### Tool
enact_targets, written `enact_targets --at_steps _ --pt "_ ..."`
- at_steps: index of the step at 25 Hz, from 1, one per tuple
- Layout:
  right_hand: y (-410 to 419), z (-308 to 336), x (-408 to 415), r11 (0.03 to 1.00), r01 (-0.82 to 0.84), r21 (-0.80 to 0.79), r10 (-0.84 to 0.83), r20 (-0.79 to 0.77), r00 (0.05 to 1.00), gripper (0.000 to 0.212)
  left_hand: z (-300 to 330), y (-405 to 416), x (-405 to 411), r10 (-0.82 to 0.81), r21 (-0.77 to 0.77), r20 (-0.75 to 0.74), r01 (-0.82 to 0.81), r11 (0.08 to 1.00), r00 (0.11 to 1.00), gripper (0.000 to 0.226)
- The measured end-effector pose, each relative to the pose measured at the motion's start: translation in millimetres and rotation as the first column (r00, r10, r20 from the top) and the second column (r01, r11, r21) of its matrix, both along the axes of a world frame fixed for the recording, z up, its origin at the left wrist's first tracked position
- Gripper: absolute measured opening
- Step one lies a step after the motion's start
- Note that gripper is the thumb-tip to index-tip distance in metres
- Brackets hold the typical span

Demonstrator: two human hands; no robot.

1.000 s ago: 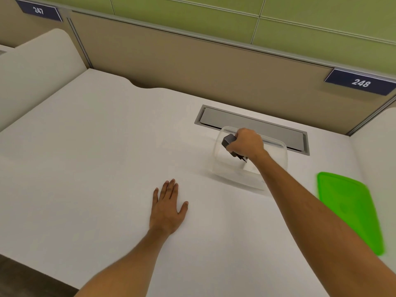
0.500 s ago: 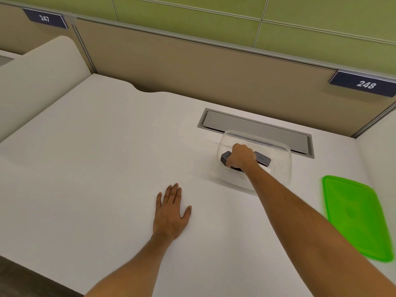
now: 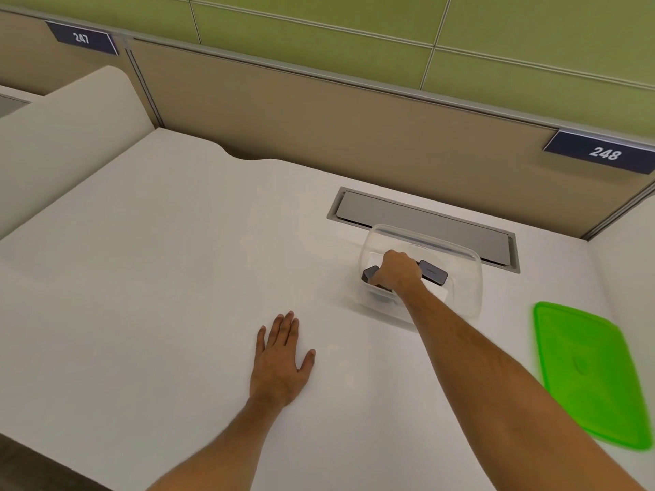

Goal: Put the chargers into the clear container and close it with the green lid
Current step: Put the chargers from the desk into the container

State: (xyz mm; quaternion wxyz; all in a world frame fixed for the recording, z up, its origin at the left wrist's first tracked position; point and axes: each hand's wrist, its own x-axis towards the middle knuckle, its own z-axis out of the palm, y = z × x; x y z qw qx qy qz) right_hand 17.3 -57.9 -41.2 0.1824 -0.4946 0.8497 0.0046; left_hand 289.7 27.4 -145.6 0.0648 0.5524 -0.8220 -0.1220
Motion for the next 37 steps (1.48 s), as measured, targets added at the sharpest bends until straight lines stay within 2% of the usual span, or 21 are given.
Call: enact_targets --at_steps 2,5,10,21,24,27,30,34,37 --pt "-1.6 8.6 -4.8 0.999 0.026 -0.039 -0.026 -0.02 0.999 0.041 0.9 0.1 -0.2 0.0 -0.006 -0.02 0.0 1.0 1.0 0.074" --pt "1.7 22.6 -14.5 0.99 0.047 -0.13 -0.057 -0.074 0.996 0.029 2.0 0.0 0.2 -0.001 -0.009 -0.022 0.001 1.0 1.0 0.074" --pt "28.7 46.5 -32.2 0.96 0.071 -0.269 -0.101 -0.102 0.99 0.023 0.7 1.4 1.9 0.001 0.004 -0.003 -0.001 1.0 1.0 0.077" --pt "140.3 64.5 -93.5 0.852 0.158 -0.499 -0.258 -0.138 0.956 0.026 1.5 -0.7 1.7 -0.015 0.004 -0.009 0.015 1.0 1.0 0.086" --pt "179.2 52.5 -113.1 0.865 0.213 -0.455 -0.304 -0.137 0.943 0.024 0.5 -0.6 1.2 -0.016 -0.005 -0.014 0.016 1.0 1.0 0.087" --pt "223.6 31.5 -133.3 0.904 0.253 -0.345 -0.317 -0.144 0.937 0.025 1.1 -2.4 -0.2 -0.002 0.02 -0.035 0.003 1.0 0.999 0.076" --pt "267.4 9.8 -148.6 0.929 0.283 -0.239 -0.326 -0.162 0.932 0.031 5.8 -3.0 -6.8 0.038 0.06 -0.1 -0.032 0.998 0.994 0.064" --pt "307.4 -11.9 -152.9 0.935 0.321 -0.149 -0.344 -0.174 0.922 0.039 13.3 0.2 -14.6 0.025 0.072 -0.215 -0.01 0.997 0.976 0.06" --pt "321.1 -21.8 -151.2 0.934 0.342 -0.104 -0.356 -0.173 0.918 0.038 18.5 -1.3 -18.8 0.037 0.078 -0.274 -0.016 0.997 0.961 0.06"
